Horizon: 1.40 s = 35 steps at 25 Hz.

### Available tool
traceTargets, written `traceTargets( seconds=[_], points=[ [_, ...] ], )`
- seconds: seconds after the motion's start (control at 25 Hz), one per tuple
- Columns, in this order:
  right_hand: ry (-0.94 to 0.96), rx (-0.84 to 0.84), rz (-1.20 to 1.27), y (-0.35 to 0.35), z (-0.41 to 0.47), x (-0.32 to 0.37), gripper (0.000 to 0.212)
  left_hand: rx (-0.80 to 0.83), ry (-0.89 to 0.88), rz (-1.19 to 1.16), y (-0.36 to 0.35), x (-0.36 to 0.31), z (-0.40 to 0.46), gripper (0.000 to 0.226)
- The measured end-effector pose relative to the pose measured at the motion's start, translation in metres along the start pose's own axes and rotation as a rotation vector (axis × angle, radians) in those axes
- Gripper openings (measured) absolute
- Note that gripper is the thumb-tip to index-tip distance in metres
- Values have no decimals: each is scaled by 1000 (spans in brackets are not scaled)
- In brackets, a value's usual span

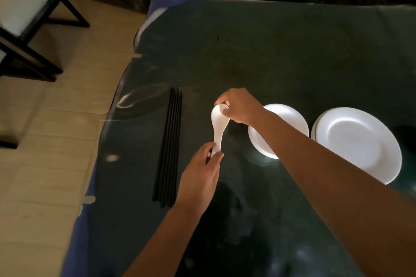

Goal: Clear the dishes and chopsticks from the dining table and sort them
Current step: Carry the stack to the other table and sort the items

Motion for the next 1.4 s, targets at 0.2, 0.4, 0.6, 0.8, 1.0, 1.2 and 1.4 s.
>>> traceTargets(
  seconds=[0.2,0.4,0.6,0.8,1.0,1.2,1.4],
  points=[
    [6,-17,22,-1,4,7,32,-35,31,-10,7,7,0,23],
    [24,-43,-38,6,8,8,34,10,-115,15,27,17,-21,49],
    [153,-103,-43,10,40,49,43,215,-96,173,40,75,-72,89],
    [221,34,-139,-25,76,101,48,269,-172,126,41,83,-71,79],
    [245,-28,-195,-31,85,115,37,234,-290,79,41,75,-71,53],
    [222,-75,-168,-24,83,103,38,268,-326,111,35,79,-71,41],
    [178,-74,-165,-15,82,83,41,273,-349,110,33,74,-62,38]
  ],
)
Point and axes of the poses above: each hand's wrist, its own z-axis towards the middle knuckle, its own y-axis out of the back of the hand, x = y × z, the point moved 10 cm from there along z, towards the middle knuckle, and after that the axes turned 3 degrees about -y, right-handed, at the moved point
